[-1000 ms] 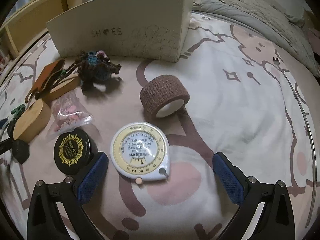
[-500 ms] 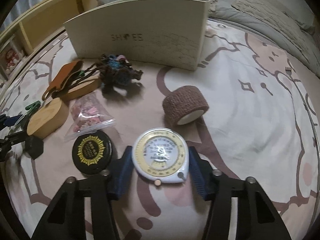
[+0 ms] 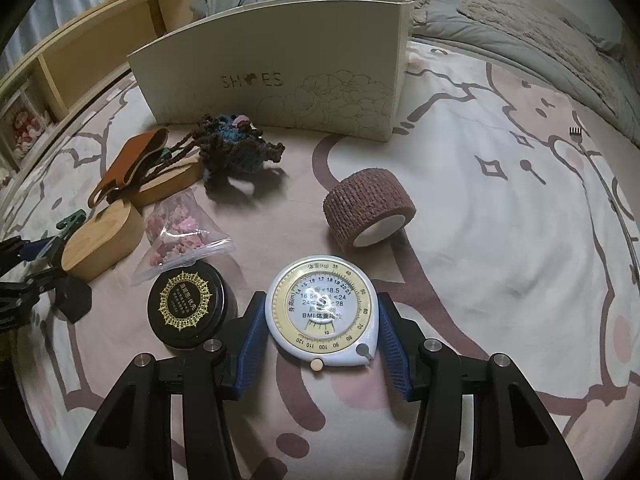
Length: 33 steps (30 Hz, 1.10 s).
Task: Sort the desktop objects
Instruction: 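Close the right gripper on the tape measure while the left gripper closes on the black block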
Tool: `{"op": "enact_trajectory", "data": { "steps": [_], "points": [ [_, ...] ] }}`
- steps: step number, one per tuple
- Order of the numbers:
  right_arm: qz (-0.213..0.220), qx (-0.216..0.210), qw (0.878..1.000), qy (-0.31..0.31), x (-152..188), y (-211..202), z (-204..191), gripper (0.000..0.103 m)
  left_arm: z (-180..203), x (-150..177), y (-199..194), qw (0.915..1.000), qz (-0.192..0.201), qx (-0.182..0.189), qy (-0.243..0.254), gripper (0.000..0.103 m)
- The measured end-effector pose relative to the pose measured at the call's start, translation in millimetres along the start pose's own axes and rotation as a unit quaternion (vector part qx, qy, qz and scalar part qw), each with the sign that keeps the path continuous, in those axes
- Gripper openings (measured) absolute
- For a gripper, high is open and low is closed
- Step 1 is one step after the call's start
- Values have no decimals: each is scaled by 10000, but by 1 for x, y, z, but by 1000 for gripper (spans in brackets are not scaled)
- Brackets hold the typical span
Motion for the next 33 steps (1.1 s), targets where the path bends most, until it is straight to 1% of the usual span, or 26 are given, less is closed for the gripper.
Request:
{"op": "enact_trajectory", "data": {
  "steps": [2, 4, 5, 8, 13, 19, 33],
  "points": [
    [-12, 15, 10000, -4, 0, 0, 0, 54, -3, -1, 0, 10000, 8, 47, -64, 42],
    [-13, 55, 10000, -20, 0, 0, -2, 54, -6, -2, -1, 9999, 9, 90, -125, 34],
    [-11, 53, 10000, -17, 0, 0, -2, 54, -7, -2, -1, 9998, 7, 107, -144, 33],
    [6, -43, 10000, 36, 0, -1, 0, 54, -8, -2, -3, 9997, 11, 160, -161, 33],
    [-71, 9, 10000, 51, -1, -3, -2, 54, -6, -2, -6, 9997, 23, 212, -144, 33],
    [-122, -80, 9998, 106, -2, -6, 0, 54, -6, -3, -10, 9996, 58, 231, -144, 32],
    [-13, -300, 9995, 55, -4, -25, -14, 54, 6, -7, -28, 9990, 244, 369, -35, 32]
  ]
}}
Point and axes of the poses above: each gripper's, at about its wrist camera, not at the fingertips, and y roughly the way its jaws point, z to its right, x to its underside, the point moved 3 cm from there along y, roughly the way its jaws point, and after that the axes turned 15 degrees about -z, right-handed, at the moved point
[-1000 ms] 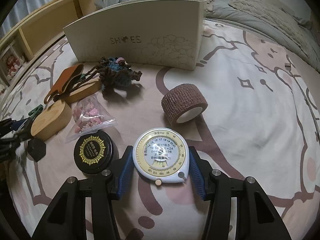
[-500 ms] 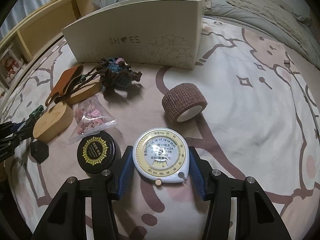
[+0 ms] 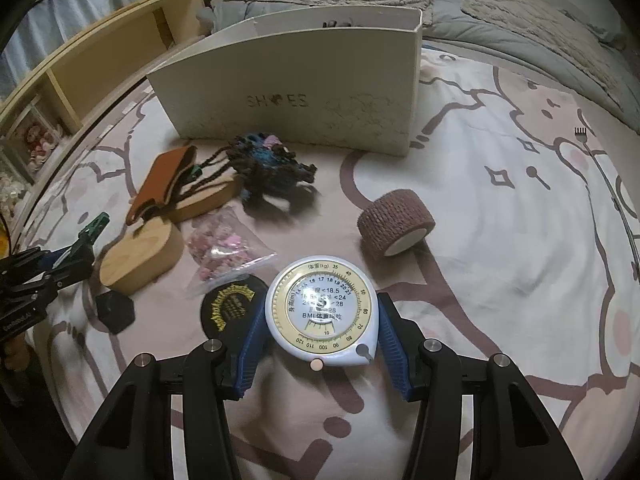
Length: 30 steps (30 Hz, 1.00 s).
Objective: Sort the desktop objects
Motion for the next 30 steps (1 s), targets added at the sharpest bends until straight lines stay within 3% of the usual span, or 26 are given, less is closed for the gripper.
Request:
{"op": "enact_trajectory", "data": {
  "steps": [16, 30],
  "points": [
    [168, -94, 9998, 41, -1, -22, -7, 54, 10, -5, -22, 9995, 219, 195, 67, 32],
    [124, -119, 9998, 40, 2, -24, -9, 54, -16, 17, 3, 9993, -384, -20, 35, 33]
  ]
}}
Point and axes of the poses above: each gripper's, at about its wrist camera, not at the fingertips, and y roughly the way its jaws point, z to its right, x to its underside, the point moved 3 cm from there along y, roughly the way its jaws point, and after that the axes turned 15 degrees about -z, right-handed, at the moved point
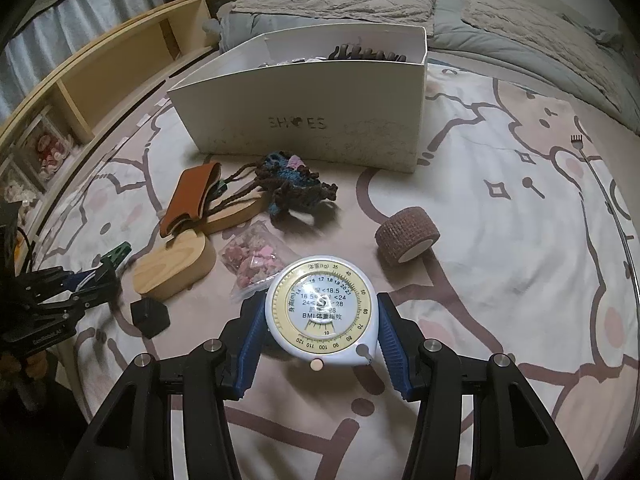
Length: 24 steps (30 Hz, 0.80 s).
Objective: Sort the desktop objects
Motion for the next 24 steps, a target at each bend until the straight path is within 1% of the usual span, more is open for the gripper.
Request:
{"op": "enact_trajectory", "data": {
  "steps": [1, 3, 4, 5, 7, 9, 12, 14, 19, 21, 24],
  "points": [
    [-1, -6, 10000, 4, 0, 0, 0, 54, -3, 0, 1, 10000, -37, 5, -24, 33],
    [-9, -14, 10000, -7, -1, 0, -1, 54, -9, 0, 4, 9998, -159, 10, -118, 38],
    [-17, -19, 10000, -21, -1, 1, -2, 54, -13, 0, 4, 9995, -220, 30, -231, 49],
    [-24, -21, 10000, -40, -1, 1, -3, 54, -16, 0, 4, 9993, -228, 49, -303, 57],
    [-25, -32, 10000, -57, -1, 1, -4, 54, -19, 1, 2, 9990, -225, 70, -392, 60],
    [-20, -48, 10000, -68, -1, 0, -4, 54, -19, 1, -2, 9992, -217, 10, -339, 60],
    [-19, -50, 10000, -61, -1, 0, -5, 54, -19, 3, -7, 9995, -217, -94, -216, 68],
    [-32, -52, 10000, -47, -1, 0, -4, 54, -19, 4, -8, 9993, -335, -93, -151, 72],
    [-44, -36, 10000, -23, -1, 0, -3, 54, -27, 9, -3, 9967, -764, -52, -285, 74],
    [-43, -33, 10000, -31, -1, 0, -3, 54, -30, 10, -6, 9968, -717, -69, -345, 74],
    [-47, -36, 10000, -38, -1, 1, -4, 54, -32, 8, -14, 9979, -547, -88, -349, 74]
  ]
}}
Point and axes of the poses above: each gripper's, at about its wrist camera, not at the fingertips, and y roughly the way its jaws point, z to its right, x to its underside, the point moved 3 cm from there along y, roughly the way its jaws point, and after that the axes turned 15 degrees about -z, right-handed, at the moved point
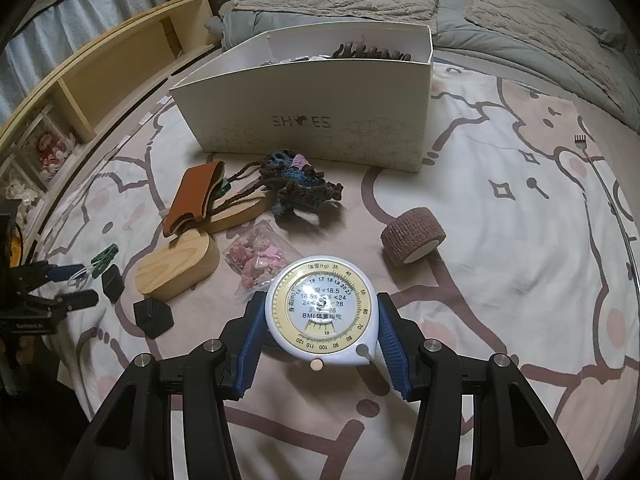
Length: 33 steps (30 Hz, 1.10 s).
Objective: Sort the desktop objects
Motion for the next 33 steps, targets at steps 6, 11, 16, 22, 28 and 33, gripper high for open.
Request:
{"op": "enact_trajectory", "data": {
  "steps": [6, 11, 16, 22, 28, 33],
  "points": [
    [-12, 0, 10000, -5, 0, 1, 0, 54, 3, -5, -21, 9985, 538, -39, 61, 74],
    [-54, 1, 10000, -2, 0, 4, -1, 54, 16, -7, -19, 9972, 637, 150, 352, 74],
    [-68, 6, 10000, -21, 0, 5, -2, 54, 31, -7, -3, 9971, 506, 67, 568, 72],
    [-74, -6, 10000, -22, 0, 5, -2, 54, 39, -9, 11, 9961, 435, -196, 745, 62],
    [-90, -27, 9999, -37, -1, 5, -2, 54, 39, -10, 21, 9959, 378, -388, 723, 41],
    [-85, -39, 9999, -51, -1, 5, -2, 54, 42, -9, 23, 9951, 367, -429, 816, 30]
  ]
}}
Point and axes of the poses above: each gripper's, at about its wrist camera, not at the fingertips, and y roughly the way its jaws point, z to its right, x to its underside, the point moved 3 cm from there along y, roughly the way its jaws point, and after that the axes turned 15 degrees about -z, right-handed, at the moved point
